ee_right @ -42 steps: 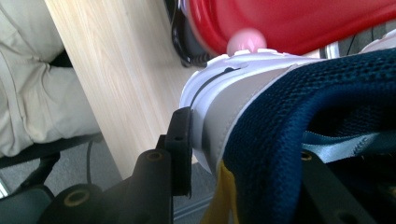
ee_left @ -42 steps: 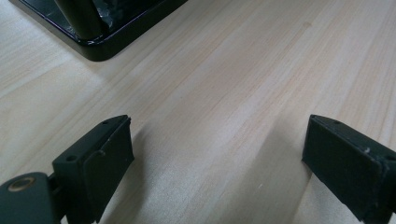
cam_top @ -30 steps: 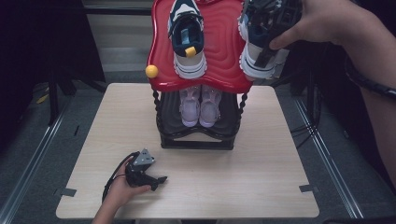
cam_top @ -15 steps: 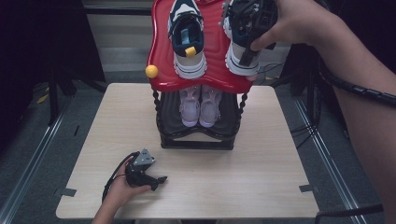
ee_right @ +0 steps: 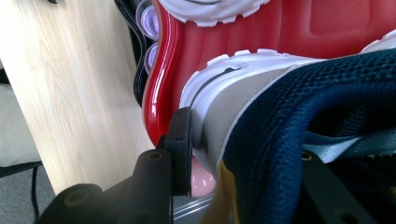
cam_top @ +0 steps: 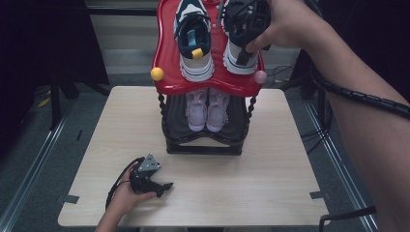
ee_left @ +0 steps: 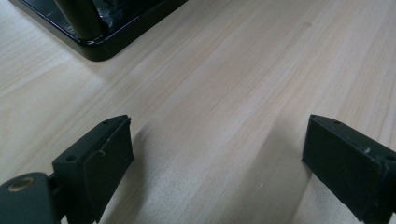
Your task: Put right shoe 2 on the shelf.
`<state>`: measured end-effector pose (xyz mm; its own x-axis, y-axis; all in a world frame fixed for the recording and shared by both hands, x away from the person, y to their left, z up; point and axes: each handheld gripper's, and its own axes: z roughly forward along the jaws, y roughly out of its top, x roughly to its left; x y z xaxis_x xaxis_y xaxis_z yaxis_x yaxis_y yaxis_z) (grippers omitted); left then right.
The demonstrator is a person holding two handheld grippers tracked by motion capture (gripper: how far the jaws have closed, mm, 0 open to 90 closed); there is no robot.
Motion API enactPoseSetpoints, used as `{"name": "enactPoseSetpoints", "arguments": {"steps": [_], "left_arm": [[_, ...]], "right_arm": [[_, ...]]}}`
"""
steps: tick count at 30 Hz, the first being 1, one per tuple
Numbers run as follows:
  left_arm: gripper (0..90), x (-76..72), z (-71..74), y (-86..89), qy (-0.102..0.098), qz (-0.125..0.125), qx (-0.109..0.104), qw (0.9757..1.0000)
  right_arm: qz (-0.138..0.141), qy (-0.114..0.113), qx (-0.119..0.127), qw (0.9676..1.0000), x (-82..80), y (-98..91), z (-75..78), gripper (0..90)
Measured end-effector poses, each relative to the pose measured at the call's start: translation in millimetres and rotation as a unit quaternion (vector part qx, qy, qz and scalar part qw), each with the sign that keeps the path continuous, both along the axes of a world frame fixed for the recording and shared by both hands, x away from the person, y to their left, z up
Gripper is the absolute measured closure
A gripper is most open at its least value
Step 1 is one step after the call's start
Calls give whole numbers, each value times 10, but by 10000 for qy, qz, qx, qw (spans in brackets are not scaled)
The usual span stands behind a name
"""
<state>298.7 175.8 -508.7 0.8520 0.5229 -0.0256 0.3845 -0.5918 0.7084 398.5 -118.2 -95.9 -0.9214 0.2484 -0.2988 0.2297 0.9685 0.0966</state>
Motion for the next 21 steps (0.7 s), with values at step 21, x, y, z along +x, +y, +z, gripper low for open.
{"name": "enactPoseSetpoints", "arguments": {"steps": [21], "left_arm": [[81,0,0,0,1,0,-1,10000]], "right_arm": [[217,-24,-123,9997,70,163,-138,656]]}}
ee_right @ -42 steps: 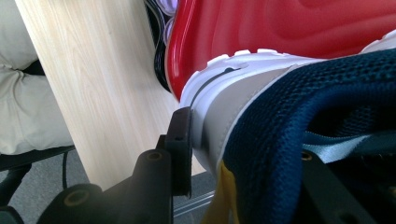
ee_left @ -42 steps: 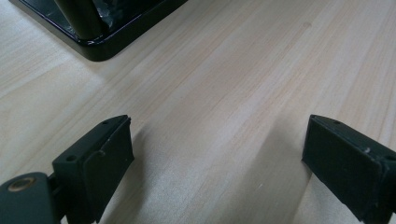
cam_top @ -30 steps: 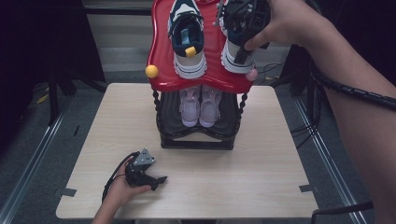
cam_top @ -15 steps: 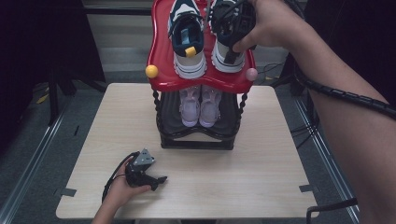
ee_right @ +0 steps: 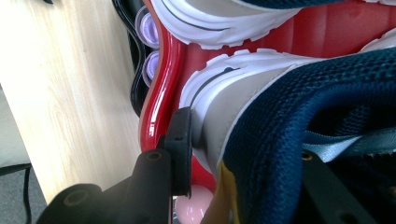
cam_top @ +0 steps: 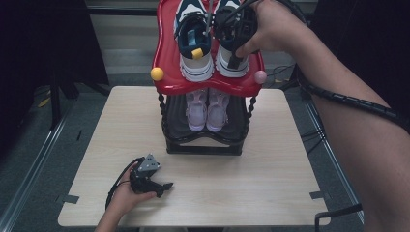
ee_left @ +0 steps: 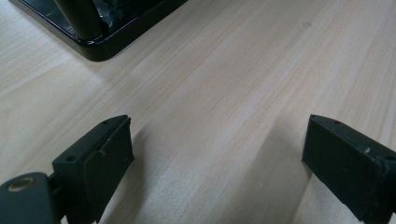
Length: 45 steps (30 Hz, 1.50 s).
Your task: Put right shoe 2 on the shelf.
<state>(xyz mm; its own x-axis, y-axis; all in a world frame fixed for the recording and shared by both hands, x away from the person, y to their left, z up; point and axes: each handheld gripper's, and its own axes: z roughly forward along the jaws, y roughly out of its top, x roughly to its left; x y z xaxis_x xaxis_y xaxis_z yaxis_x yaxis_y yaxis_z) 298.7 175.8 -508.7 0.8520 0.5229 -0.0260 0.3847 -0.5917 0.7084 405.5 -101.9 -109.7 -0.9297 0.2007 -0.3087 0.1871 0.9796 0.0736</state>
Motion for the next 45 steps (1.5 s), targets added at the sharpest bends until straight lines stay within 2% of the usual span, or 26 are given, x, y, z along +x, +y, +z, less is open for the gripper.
{"name": "enactPoseSetpoints", "arguments": {"steps": [17,32,45], "left_arm": [[80,0,0,0,2,-4,1,10000],[80,0,0,0,3,-4,0,10000],[80,0,0,0,1,-4,2,10000]], "right_arm": [[71,-47,-19,10000,2,41,-54,656],[-54,-79,101,9999,-14,16,-89,649],[-44,-64,42,10000,-12,23,-116,647]]}}
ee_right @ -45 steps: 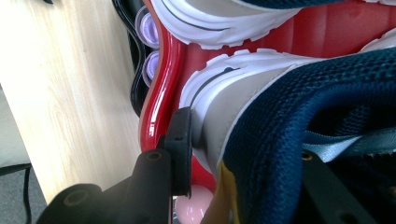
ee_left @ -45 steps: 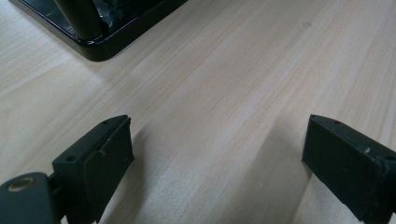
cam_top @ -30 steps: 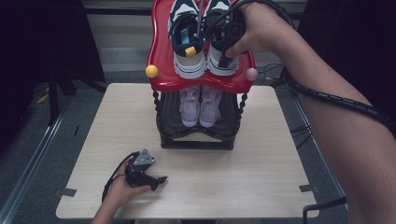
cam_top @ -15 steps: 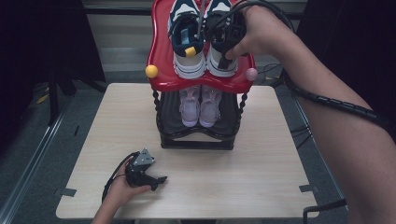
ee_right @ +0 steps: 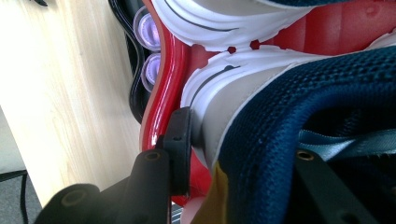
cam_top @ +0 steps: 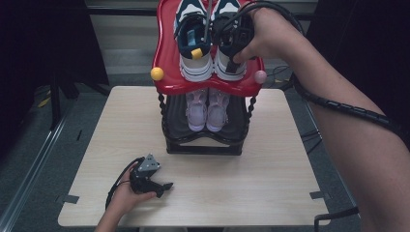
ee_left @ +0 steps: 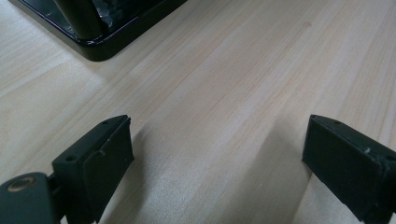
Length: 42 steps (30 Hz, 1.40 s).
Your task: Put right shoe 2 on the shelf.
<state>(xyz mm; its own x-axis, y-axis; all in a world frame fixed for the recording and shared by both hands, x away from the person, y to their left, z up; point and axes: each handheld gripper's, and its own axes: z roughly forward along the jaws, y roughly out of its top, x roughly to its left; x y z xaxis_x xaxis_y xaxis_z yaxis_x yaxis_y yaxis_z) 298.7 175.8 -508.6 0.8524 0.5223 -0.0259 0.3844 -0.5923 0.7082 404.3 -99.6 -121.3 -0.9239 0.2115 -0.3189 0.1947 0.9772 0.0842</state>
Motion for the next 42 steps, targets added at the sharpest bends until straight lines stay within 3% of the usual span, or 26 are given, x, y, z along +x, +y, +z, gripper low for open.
{"name": "enactPoseSetpoints", "arguments": {"steps": [9,28,42], "left_arm": [[79,0,1,0,-5,4,5,10000],[78,2,-1,0,1,-17,-14,10000],[78,2,-1,0,6,-16,-23,10000]], "right_arm": [[-81,-14,26,10000,-13,-11,-6,620],[-133,42,18,9999,-19,-15,37,435],[-235,19,112,9997,-90,-60,184,305]]}}
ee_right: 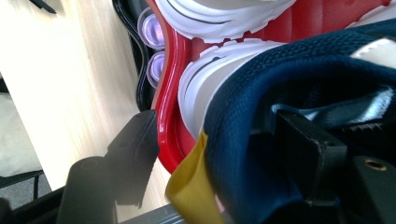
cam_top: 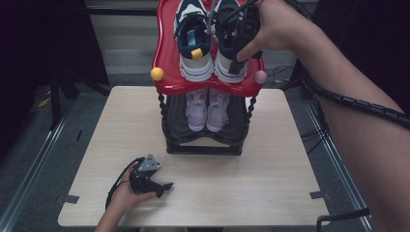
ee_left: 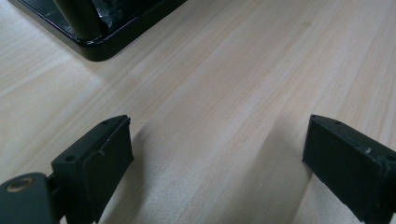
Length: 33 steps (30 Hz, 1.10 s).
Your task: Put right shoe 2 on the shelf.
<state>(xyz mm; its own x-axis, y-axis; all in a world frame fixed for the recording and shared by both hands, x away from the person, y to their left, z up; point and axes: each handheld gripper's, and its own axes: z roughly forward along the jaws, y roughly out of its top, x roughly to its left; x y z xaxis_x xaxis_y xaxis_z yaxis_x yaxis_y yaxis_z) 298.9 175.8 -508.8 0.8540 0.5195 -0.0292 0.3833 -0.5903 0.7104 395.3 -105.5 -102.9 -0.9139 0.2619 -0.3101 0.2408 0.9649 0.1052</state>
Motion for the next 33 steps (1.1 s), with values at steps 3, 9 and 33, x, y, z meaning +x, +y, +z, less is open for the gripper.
{"name": "enactPoseSetpoints", "arguments": {"steps": [3,9,33], "left_arm": [[78,1,0,0,-5,-4,-1,10000],[76,1,0,0,-5,-2,1,10000],[77,-9,-6,-5,-4,39,-67,10000]], "right_arm": [[-10,-18,65,10000,-31,-22,50,299],[-34,-87,147,9998,-83,-78,133,281],[-229,96,145,9996,-321,-394,284,247]]}}
